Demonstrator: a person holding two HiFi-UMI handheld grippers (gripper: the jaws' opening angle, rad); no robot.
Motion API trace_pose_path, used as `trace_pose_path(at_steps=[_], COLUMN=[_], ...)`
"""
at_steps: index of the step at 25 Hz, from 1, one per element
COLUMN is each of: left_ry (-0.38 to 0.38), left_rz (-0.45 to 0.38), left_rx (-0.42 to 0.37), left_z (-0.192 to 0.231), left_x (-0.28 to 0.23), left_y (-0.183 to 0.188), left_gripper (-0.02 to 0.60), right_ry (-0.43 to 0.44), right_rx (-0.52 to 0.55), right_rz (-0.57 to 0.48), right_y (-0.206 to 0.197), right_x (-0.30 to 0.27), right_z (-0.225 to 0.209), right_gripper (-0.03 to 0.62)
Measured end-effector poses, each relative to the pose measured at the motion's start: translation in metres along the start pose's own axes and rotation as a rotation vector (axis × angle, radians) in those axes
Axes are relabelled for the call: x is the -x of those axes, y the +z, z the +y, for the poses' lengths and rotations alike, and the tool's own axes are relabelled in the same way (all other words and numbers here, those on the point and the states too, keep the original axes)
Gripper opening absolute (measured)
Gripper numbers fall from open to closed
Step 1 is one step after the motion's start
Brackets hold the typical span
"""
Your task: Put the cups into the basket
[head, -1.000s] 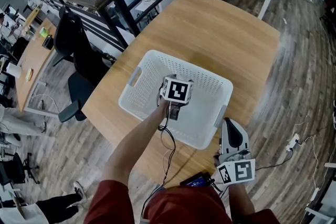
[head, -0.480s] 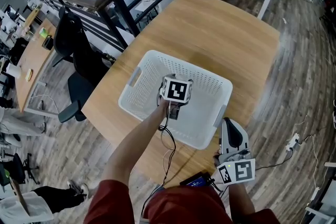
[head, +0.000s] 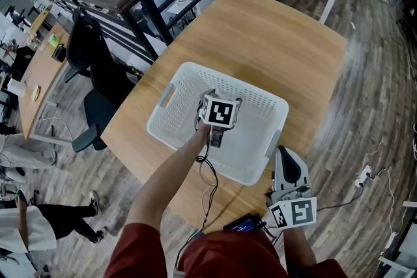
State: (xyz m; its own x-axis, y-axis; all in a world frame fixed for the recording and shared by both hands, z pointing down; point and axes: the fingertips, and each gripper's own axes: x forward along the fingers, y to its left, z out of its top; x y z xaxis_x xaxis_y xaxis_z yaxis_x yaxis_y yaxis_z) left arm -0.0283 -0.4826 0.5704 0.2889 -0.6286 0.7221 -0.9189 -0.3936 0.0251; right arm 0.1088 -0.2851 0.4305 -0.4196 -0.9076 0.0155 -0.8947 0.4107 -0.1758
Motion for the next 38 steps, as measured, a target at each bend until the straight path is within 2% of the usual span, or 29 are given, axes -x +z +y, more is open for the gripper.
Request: trace_pose_path(at_steps=[3, 18, 27, 38], left_ry=[0.005, 0.039, 0.035, 0.030], left_rz=[-0.006, -0.024, -0.029, -0.049], left_rx=[-0.002, -0.009, -0.032, -0.022], left_z=[0.000, 0.009, 0.007, 0.007], left_x=[0.000, 0.005, 0.011, 0.027], left_y=[0.001, 0.001, 0.006, 0.014], left_gripper=[0.387, 0.387, 0.387, 0.387], right_ry=[-0.002, 0.000, -0.002, 0.019], right_rx=[-0.002, 0.009, 0.012, 0.021], right_rz=[-0.002, 0.002, -0.007, -0.021], right_y=[0.000, 0.002, 0.007, 0.017], right_x=[0.001, 0.002, 0.003, 0.002], right_z=[-0.001, 0.002, -0.002, 0.006], right_gripper=[0.012, 0.012, 0.012, 0.012])
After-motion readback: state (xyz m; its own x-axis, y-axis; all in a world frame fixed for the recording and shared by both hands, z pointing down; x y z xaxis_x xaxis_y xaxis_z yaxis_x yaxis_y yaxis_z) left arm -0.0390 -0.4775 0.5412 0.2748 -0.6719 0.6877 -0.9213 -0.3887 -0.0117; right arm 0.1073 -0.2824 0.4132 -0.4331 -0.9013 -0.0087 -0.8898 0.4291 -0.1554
